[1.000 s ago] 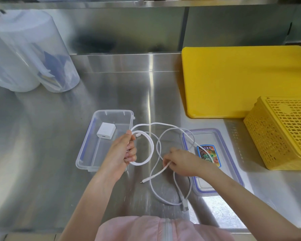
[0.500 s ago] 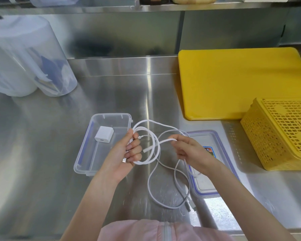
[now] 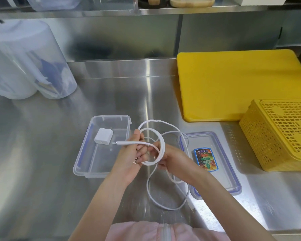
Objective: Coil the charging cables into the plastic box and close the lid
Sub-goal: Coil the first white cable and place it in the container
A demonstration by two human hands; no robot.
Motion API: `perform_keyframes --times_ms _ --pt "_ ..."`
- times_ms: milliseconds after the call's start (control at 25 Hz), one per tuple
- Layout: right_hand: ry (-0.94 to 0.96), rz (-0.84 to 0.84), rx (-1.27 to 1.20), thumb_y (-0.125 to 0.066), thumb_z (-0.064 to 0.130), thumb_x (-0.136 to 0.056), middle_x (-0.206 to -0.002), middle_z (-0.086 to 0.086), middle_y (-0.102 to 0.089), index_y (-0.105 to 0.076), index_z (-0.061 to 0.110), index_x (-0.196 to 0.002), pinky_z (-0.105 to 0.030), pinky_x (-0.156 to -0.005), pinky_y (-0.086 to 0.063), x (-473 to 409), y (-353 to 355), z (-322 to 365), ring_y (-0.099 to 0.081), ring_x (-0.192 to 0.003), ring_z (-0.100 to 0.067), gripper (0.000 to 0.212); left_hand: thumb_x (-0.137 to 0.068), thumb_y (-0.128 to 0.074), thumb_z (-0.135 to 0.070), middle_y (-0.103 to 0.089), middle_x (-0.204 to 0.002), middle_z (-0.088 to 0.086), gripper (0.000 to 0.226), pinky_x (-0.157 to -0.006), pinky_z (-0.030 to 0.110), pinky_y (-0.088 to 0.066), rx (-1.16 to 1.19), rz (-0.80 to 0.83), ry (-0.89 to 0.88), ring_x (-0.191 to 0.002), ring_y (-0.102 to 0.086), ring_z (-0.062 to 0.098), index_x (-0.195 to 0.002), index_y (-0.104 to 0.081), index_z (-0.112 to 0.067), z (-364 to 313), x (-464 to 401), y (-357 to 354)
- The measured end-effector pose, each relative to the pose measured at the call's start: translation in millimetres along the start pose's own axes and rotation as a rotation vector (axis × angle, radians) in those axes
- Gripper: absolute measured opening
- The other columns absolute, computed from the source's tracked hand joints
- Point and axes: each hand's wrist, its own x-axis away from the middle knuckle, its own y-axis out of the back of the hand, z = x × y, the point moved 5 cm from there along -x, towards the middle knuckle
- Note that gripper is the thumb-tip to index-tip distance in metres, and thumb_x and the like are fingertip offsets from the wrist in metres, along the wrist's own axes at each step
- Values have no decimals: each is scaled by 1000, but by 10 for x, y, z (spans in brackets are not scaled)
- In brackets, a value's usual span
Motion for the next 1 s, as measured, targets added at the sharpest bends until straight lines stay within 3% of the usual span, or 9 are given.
perform_keyframes --times_ms 120,240,320,440,560,640,760,840,1000 --pt "71 -71 34 -40 -1 -65 -74 5 -52 -53 22 -98 -13 -49 -33 18 31 70 -44 -56 -5 42 -97 -37 -28 -28 -37 -13 33 -30 10 -19 -203 -133 -121 -30 -23 2 -66 -40 -16 -69 3 65" --pt "279 -184 464 -56 14 -84 -88 10 -51 -30 42 -126 -7 -66 -42 71 -16 132 -52 -69 6 57 -97 -38 -28 -33 -36 -14 31 -35 11 -28 -505 -207 -246 -33 -30 1 -68 -46 -19 -104 7 70" --pt "475 -294 700 -57 19 -85 -84 8 -47 -38 50 -121 -6 -70 -39 93 -78 196 -49 -69 5 51 -97 -38 -26 -41 -38 -14 26 -41 12 -34 -697 -228 -287 -37 -38 0 -78 -54 -19 -97 0 39" --pt "550 -445 760 -54 14 -88 -76 5 -44 -61 38 -105 -6 -66 -36 98 -17 271 -47 -66 -2 30 -97 -36 -27 -36 -33 -15 27 -33 10 -26 -611 -153 -215 -30 -29 2 -77 -53 -20 -49 -10 25" --pt "530 -443 780 -55 13 -88 -92 6 -49 -66 22 -98 0 -77 -34 120 5 303 -50 -86 4 17 -97 -36 -28 -29 -35 -14 31 -31 10 -21 -520 -138 -157 -30 -21 1 -70 -49 -20 -71 -12 68" --pt "590 -456 735 -52 15 -89 -101 8 -53 -62 22 -91 -1 -83 -33 148 11 374 -51 -95 6 12 -98 -36 -27 -27 -39 -15 32 -30 11 -20 -519 -168 -142 -31 -19 1 -68 -47 -19 -96 -26 113" --pt "615 -458 431 -40 13 -95 -75 11 -60 -52 27 -85 -14 -77 -47 160 154 470 -64 -75 -3 21 -98 -35 -28 -26 -37 -15 33 -31 11 -20 -538 -205 -155 -31 -20 2 -67 -41 -17 -168 -53 172" --pt "532 -521 268 -35 10 -96 -56 12 -54 -51 28 -86 -19 -63 -53 161 326 476 -60 -55 -2 26 -97 -36 -29 -25 -37 -15 33 -32 12 -21 -543 -219 -160 -32 -20 2 -67 -40 -16 -215 -83 202" --pt "305 -595 464 -34 14 -95 -38 17 -43 -54 34 -83 -24 -48 -35 134 513 380 -36 -38 -2 31 -97 -37 -29 -26 -43 -13 32 -33 12 -23 -589 -222 -205 -33 -22 3 -68 -42 -16 -325 -132 213"
